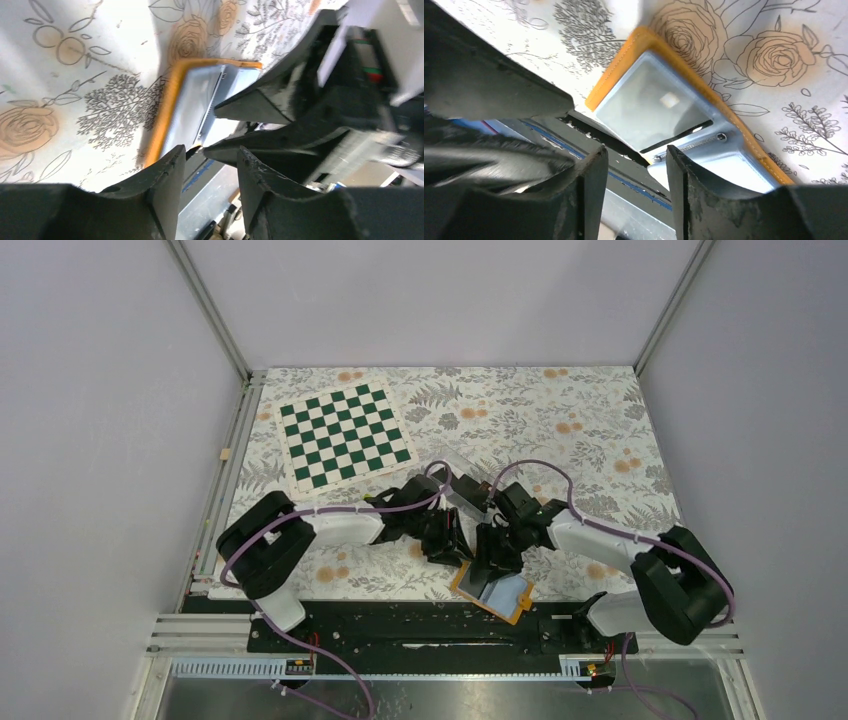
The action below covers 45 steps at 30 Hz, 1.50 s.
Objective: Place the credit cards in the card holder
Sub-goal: Close the card holder at the center of the board.
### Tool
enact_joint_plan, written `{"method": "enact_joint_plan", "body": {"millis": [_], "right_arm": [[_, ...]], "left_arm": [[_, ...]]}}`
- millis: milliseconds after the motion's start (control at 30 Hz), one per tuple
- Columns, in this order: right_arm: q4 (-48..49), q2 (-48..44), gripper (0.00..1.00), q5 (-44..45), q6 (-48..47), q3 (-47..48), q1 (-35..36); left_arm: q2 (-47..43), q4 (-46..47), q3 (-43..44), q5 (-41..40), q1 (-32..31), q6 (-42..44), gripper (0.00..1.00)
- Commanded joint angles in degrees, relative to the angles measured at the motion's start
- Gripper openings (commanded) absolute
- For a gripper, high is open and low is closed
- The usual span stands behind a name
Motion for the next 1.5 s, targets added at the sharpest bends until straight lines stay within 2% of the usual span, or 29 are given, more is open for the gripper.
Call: {"method": "enact_joint_plan", "body": {"millis": [0,133,367,467,633,767,933,1033,1233,1467], "right_arm": [[-2.0,-5.3,0.55,4.3,-1.0,1.1,0.5],[-5.8,-6.9,0.54,7.0,-2.0,0.2,0.4],[-8.0,-4.1,0.24,10.5,-1.4,-3.5,0.5],[-6.6,-0.9,0.16,10.4,-1.8,-3.5,0.4],[-3.3,4.1,0.07,9.2,-3.1,-1.9,0.5],[-1.9,4.0,0.06,8.3,-3.5,-1.3,0.4],[-0.3,2.8,0.06,6.5,-3.6,-1.0,0.4],[0.5,1.9,0.07,5.3,-3.4,-0.8,0.5],[-1.2,-0.9,0.09,5.8,-3.3,0.3,0.4],[-3.5,-4.7,0.13,6.1,-3.3,1.8,0.4]], "left_arm": [[-2.1,-13.5,3.7,-6.8,-0.4,8.5,0.45],[0.6,-14.7,3.4,-7.3,-0.5,9.3,0.48],[2.9,-10.2,1.1,-5.1,-1.3,6.4,0.53],[4.3,-4.6,0.4,-2.1,-1.8,3.5,0.54],[5.8,9.9,-2.9,2.3,-2.4,-4.3,0.54],[2.6,15.8,-4.6,3.7,-2.6,-6.2,0.51],[2.0,13.3,-2.1,6.4,-3.3,-4.4,0.41],[2.9,6.4,1.5,5.0,-4.3,-0.8,0.33],[2.2,-6.2,4.7,-1.6,-5.0,4.3,0.0],[-5.1,-18.5,4.7,-12.3,-4.3,6.7,0.0]]}}
